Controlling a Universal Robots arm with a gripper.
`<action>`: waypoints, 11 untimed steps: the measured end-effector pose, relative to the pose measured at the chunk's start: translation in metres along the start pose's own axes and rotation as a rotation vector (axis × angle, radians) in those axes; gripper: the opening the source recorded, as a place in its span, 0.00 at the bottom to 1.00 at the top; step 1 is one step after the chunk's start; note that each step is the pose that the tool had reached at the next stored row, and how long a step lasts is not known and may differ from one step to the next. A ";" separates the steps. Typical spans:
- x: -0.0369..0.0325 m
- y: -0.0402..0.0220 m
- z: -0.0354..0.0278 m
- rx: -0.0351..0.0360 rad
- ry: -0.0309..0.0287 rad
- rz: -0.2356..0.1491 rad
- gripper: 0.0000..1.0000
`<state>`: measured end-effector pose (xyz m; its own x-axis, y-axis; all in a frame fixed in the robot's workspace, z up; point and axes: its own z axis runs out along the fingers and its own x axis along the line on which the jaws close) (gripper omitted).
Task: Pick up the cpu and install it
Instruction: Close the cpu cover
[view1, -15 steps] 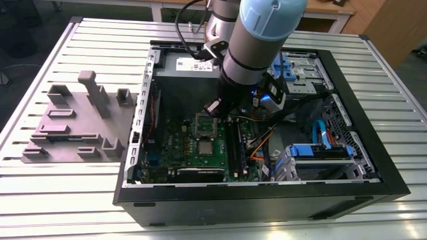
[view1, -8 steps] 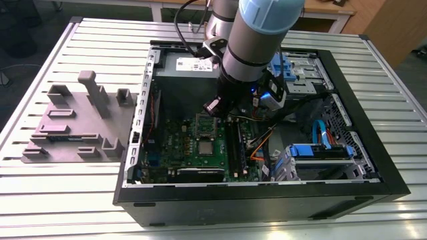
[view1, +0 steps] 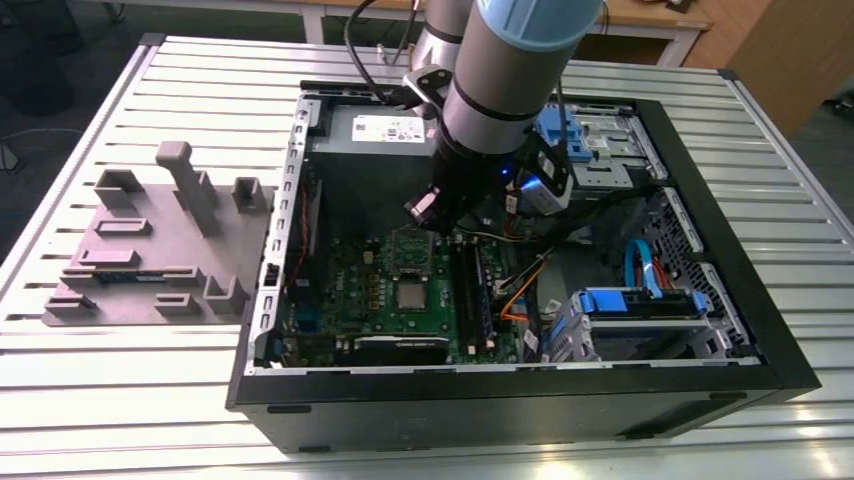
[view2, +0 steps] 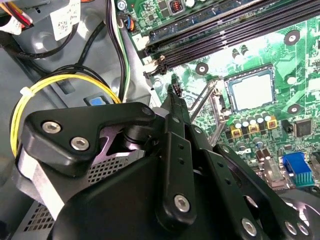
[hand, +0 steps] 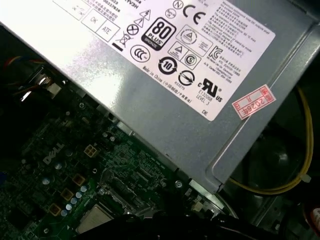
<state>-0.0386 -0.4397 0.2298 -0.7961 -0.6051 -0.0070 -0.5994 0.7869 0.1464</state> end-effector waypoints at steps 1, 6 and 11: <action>0.0001 0.0001 0.0000 0.0000 -0.0001 0.000 0.11; 0.0003 0.0002 -0.0001 0.0002 0.0001 0.000 0.11; 0.0003 0.0002 -0.0001 0.0002 0.0001 0.000 0.11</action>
<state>-0.0390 -0.4398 0.2298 -0.7959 -0.6054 -0.0070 -0.5997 0.7867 0.1462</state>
